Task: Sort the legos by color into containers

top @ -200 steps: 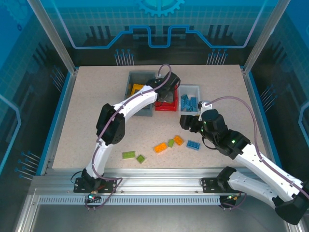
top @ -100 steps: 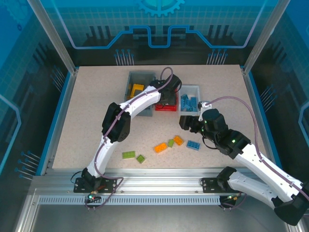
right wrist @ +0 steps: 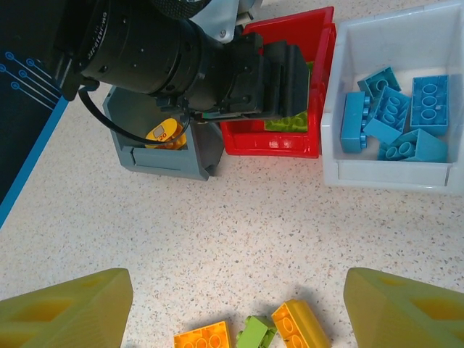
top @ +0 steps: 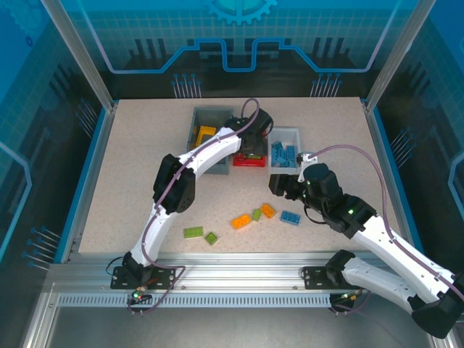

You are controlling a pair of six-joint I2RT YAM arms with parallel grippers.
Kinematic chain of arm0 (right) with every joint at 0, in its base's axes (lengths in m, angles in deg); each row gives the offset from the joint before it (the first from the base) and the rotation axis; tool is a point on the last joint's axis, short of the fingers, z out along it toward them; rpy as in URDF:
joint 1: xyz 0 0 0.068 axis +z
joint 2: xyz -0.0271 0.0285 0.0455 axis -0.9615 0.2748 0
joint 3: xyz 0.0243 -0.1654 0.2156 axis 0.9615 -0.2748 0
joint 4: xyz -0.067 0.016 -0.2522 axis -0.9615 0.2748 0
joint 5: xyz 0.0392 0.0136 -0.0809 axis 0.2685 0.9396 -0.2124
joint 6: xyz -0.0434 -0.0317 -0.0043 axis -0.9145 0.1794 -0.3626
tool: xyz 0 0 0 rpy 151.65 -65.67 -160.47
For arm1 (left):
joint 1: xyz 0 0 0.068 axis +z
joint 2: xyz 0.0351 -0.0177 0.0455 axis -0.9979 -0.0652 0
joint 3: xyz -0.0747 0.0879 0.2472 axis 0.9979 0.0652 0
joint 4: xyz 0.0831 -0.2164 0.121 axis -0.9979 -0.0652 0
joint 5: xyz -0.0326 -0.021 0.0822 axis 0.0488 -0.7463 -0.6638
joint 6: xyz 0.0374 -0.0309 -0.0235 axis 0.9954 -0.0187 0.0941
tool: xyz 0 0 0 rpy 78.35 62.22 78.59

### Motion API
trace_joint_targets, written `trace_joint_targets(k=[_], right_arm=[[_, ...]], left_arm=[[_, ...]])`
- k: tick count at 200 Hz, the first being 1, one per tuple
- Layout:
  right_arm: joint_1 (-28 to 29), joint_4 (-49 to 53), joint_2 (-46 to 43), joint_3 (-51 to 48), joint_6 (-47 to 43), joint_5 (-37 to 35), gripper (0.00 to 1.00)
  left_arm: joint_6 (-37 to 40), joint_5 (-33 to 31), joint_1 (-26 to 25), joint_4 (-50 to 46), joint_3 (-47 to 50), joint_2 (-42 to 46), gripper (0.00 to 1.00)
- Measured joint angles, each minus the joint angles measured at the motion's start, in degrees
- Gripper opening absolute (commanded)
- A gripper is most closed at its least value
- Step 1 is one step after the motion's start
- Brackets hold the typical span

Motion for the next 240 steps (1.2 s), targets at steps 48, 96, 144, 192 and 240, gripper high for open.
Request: trace_joint_targets(k=[48,96,144,192,240], right_arm=[[-0.1,2.5,-0.1,0.0,1.0,-0.9,0.73],[-5.1,16.4,4.9,-1.1,11.8,-3.5,0.74],[-7.7,23.1,6.7,-7.5,28.2,3.3,0.77],[-7.8,21.3,7.2,-8.1,52.2,8.8,0.78],[-9.3,15.1,10.7,-11.0,69.4,12.7,0.81]], left_arm=[[-0.5,-0.1,-0.2,0.0,0.9,1.2,0.70],[-2.4,-0.2,-6.2,5.4,19.3,21.0,0.70],[-5.3,-0.7,-20.7,17.0,44.3,44.4,0.71],[-5.1,-0.9,-28.0,27.5,65.9,53.7,0.71],[-3.6,1.0,-29.0,35.7,74.8,64.0,0.71]])
